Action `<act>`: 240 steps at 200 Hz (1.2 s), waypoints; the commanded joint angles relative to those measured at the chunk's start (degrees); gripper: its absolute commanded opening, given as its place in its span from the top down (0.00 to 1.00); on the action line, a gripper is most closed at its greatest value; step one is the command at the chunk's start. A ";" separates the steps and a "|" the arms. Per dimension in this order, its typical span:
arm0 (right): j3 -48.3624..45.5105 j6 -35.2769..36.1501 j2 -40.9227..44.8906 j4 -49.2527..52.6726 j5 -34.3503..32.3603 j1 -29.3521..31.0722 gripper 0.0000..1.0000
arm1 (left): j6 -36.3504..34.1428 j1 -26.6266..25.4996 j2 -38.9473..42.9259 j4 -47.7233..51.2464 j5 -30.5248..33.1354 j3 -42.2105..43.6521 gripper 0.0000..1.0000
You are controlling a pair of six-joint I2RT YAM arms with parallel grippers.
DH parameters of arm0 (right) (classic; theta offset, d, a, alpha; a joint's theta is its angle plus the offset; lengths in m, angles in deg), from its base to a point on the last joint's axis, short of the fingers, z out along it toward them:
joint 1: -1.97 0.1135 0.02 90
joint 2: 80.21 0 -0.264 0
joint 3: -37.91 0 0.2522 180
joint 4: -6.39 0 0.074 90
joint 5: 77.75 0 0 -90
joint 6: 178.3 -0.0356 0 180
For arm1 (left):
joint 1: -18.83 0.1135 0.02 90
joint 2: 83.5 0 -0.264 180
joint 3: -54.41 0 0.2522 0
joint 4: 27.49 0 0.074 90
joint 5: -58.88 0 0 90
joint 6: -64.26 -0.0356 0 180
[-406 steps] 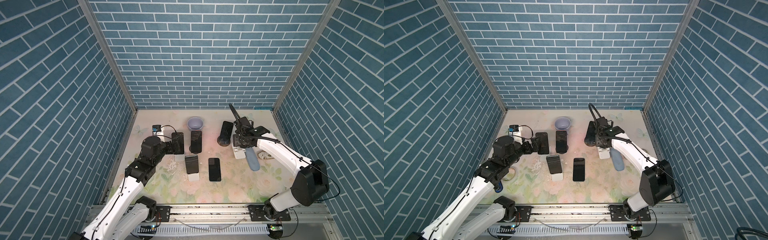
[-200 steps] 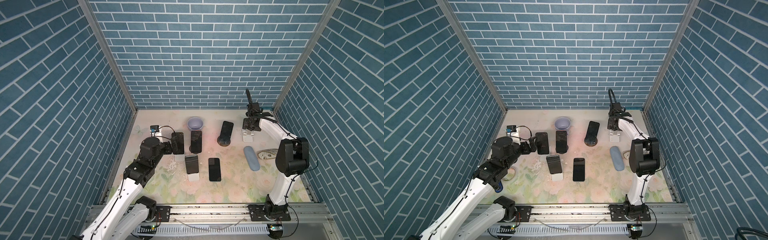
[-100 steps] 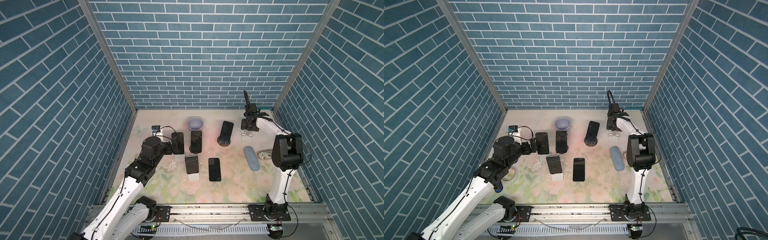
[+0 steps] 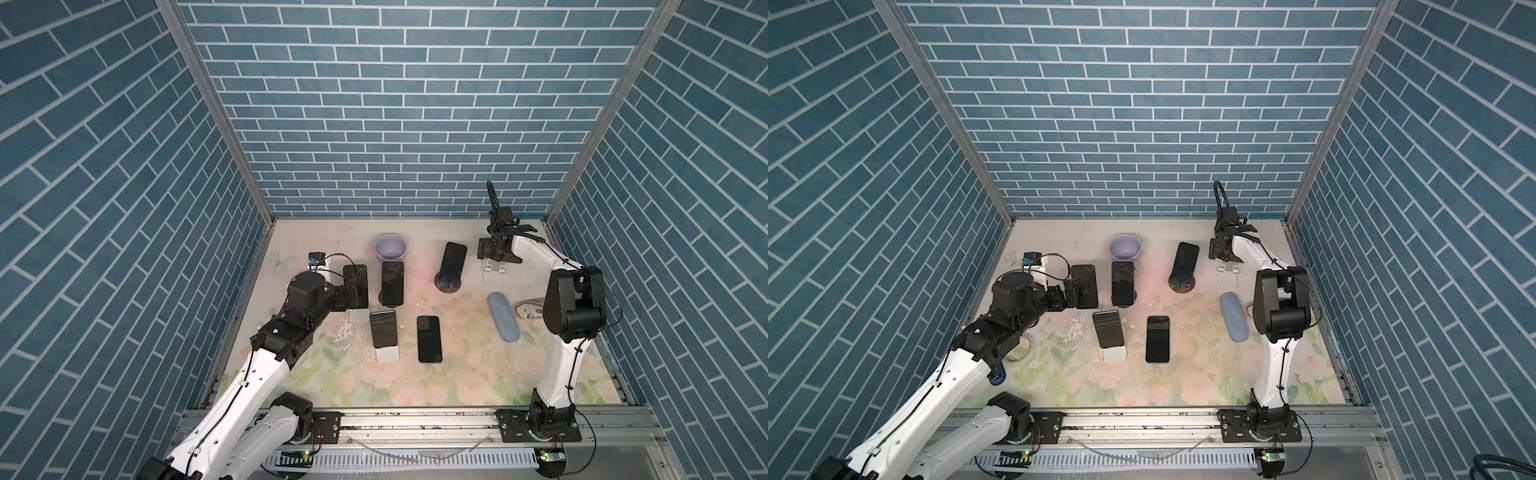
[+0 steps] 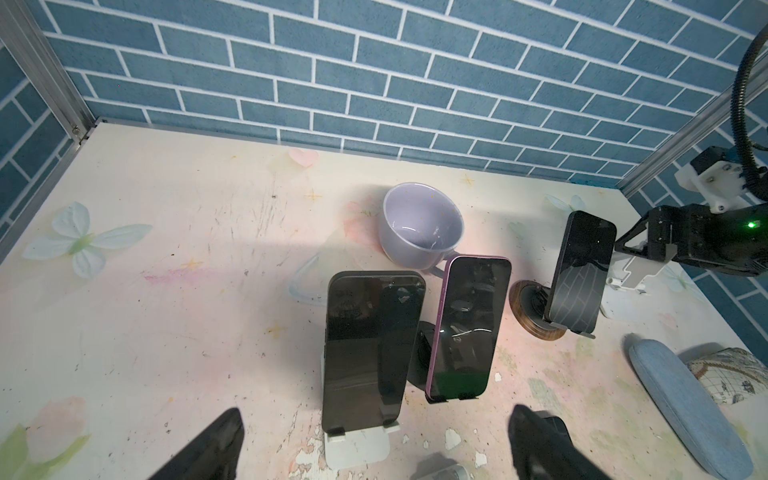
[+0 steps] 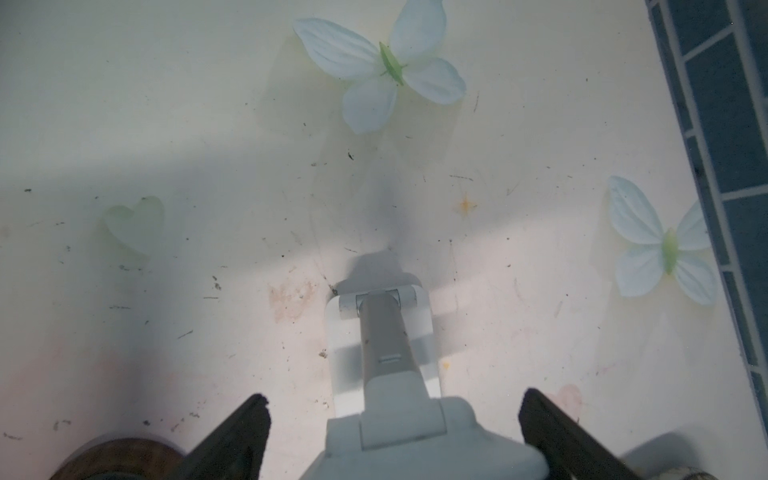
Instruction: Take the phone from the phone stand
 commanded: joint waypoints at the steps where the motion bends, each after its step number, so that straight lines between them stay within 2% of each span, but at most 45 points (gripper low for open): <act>1: -0.55 1.38 5.71 0.37 -1.47 0.04 0.04 | 1.66 -0.24 0.24 1.05 1.19 -1.34 0.00; 62: -8.66 0.77 17.13 -0.83 -2.78 2.21 0.04 | 5.42 -0.20 1.76 2.35 5.23 -1.99 0.00; 121: -15.66 -2.21 23.66 -0.96 -1.46 9.17 0.05 | 8.61 -1.59 2.18 4.83 8.45 -2.01 0.00; 149: -19.14 -5.21 24.93 -1.69 0.66 11.45 0.05 | 8.18 -6.83 4.31 5.89 14.90 -2.11 0.00; 175: -22.04 -11.35 26.43 -3.34 7.31 12.43 0.06 | 9.55 -11.68 2.43 10.89 19.96 -4.37 0.00; 212: -25.61 -14.44 28.44 -6.45 10.65 14.47 0.06 | 14.98 -20.20 -3.43 19.25 26.18 -9.12 0.00; 240: -26.43 -14.44 28.52 -5.46 10.79 14.90 0.06 | 22.97 -29.66 -9.27 27.64 34.07 -14.25 0.00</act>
